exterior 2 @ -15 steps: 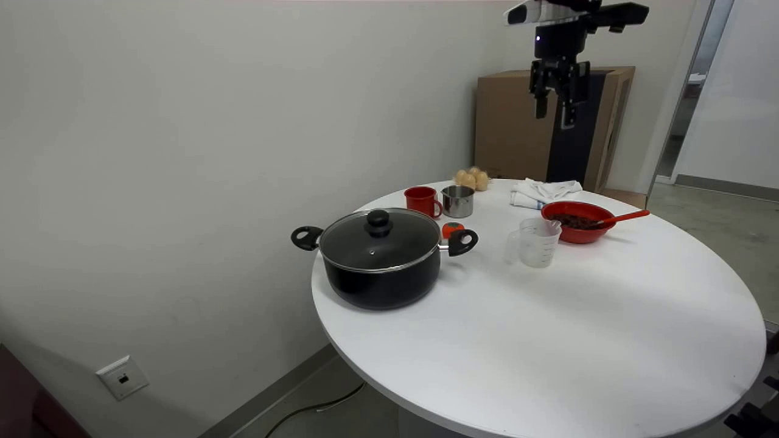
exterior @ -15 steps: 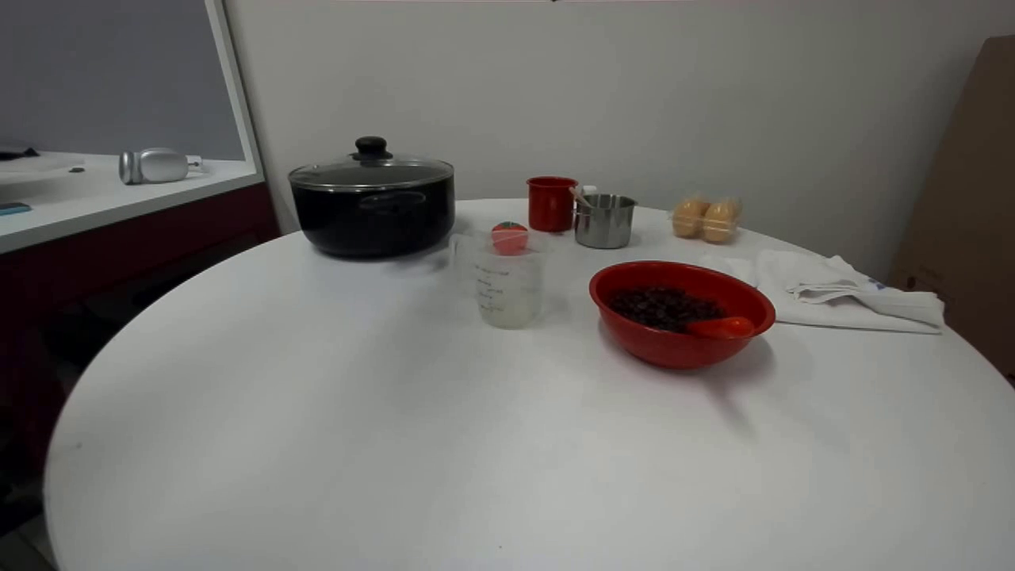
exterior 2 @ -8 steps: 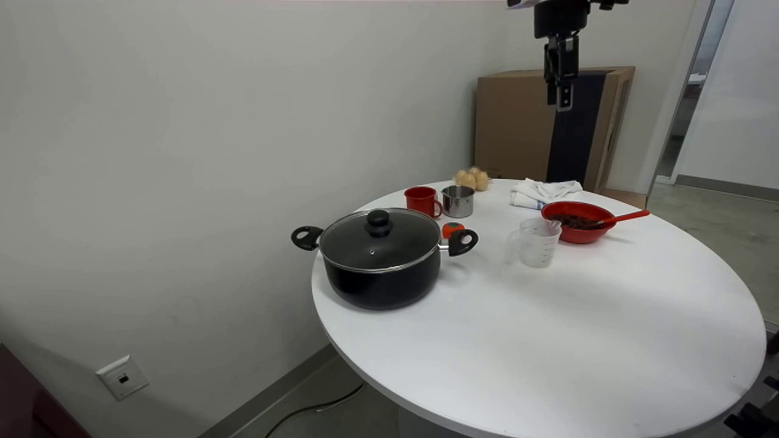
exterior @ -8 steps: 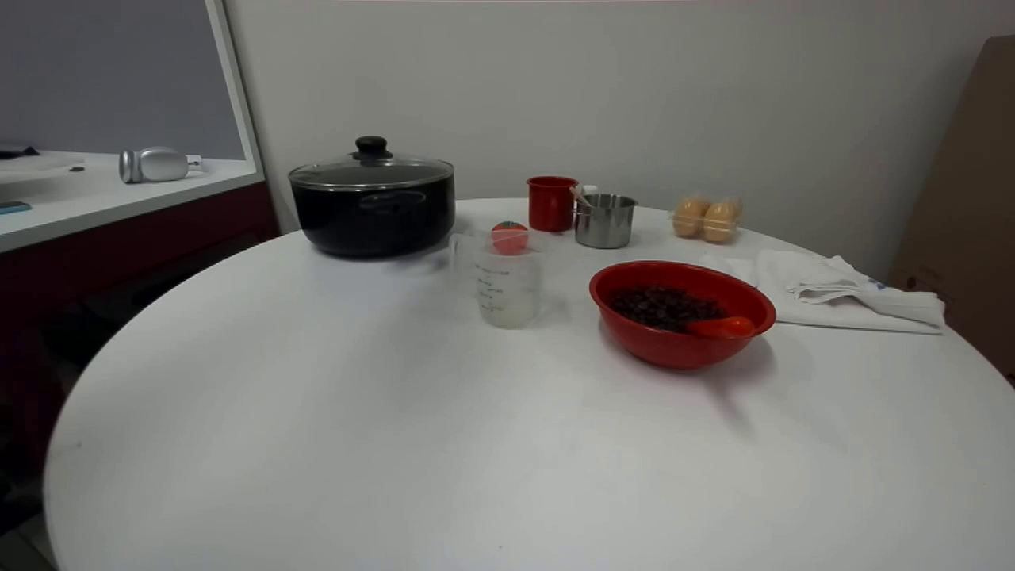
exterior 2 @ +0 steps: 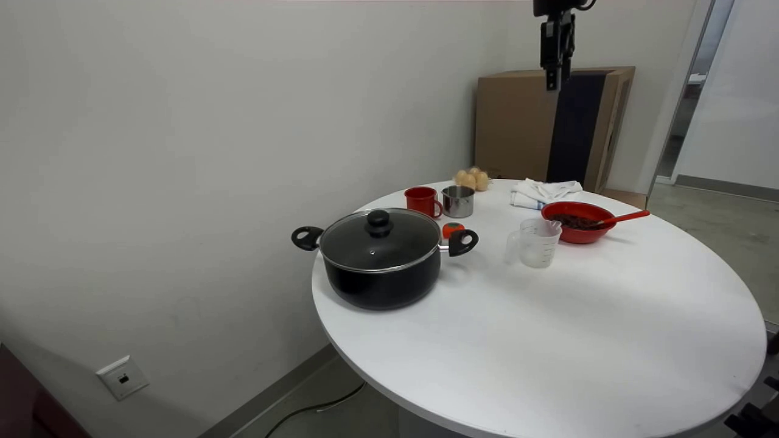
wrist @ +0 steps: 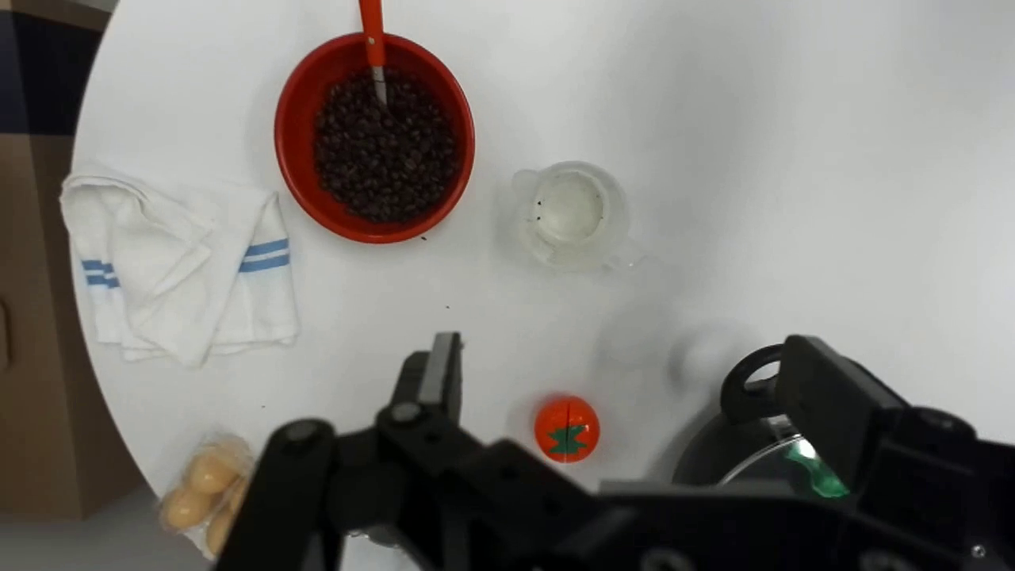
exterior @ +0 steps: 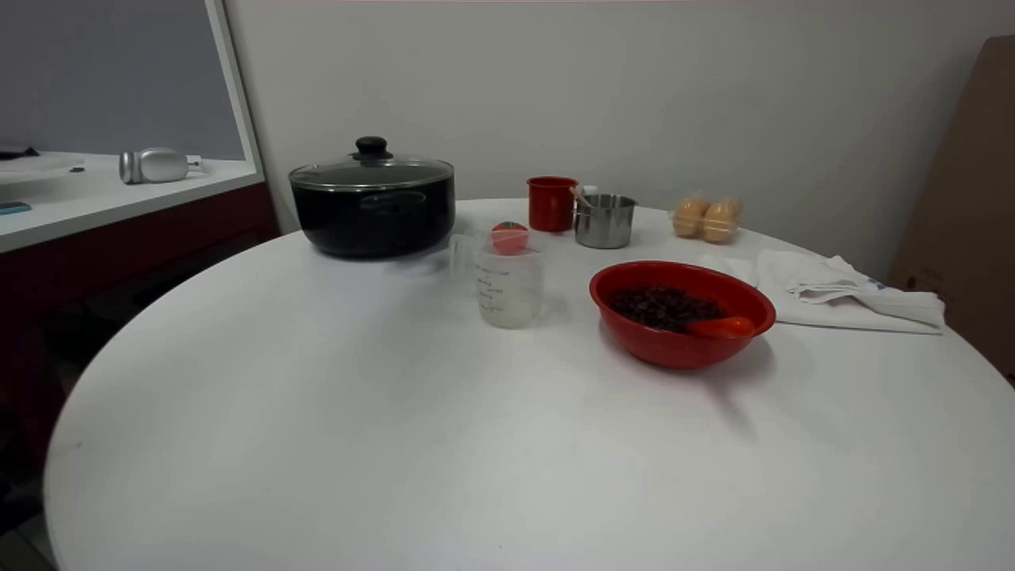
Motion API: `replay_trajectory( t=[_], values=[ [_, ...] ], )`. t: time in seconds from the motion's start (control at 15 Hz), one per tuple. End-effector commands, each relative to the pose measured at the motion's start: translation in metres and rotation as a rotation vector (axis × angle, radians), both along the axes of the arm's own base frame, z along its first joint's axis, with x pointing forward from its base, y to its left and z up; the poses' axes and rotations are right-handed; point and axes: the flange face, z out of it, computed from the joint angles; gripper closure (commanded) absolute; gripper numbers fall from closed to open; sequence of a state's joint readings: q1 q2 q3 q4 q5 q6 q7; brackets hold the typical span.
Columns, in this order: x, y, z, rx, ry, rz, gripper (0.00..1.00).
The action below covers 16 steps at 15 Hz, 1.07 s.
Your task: Pour the contents of the jug into the red bowl
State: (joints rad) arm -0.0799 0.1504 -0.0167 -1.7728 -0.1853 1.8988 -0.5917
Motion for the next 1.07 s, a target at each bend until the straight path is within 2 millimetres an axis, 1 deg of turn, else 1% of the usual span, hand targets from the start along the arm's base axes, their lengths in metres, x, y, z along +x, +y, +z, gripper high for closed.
replay_trajectory(
  t=[0.0,0.2,0.27,0.33,0.4,0.53,1.0],
  values=[
    [-0.011,0.004,0.020,-0.018,-0.042,-0.092,0.00],
    [-0.017,0.008,0.029,-0.011,-0.061,-0.136,0.00],
    [-0.019,0.012,0.032,-0.005,-0.065,-0.141,0.00],
    [-0.021,0.018,0.034,0.017,-0.065,-0.111,0.00],
    [-0.010,0.008,0.027,-0.001,-0.060,-0.114,0.00],
    [-0.010,0.010,0.028,-0.001,-0.062,-0.110,0.00],
    [-0.009,0.008,0.024,-0.001,-0.056,-0.114,0.00]
  ],
)
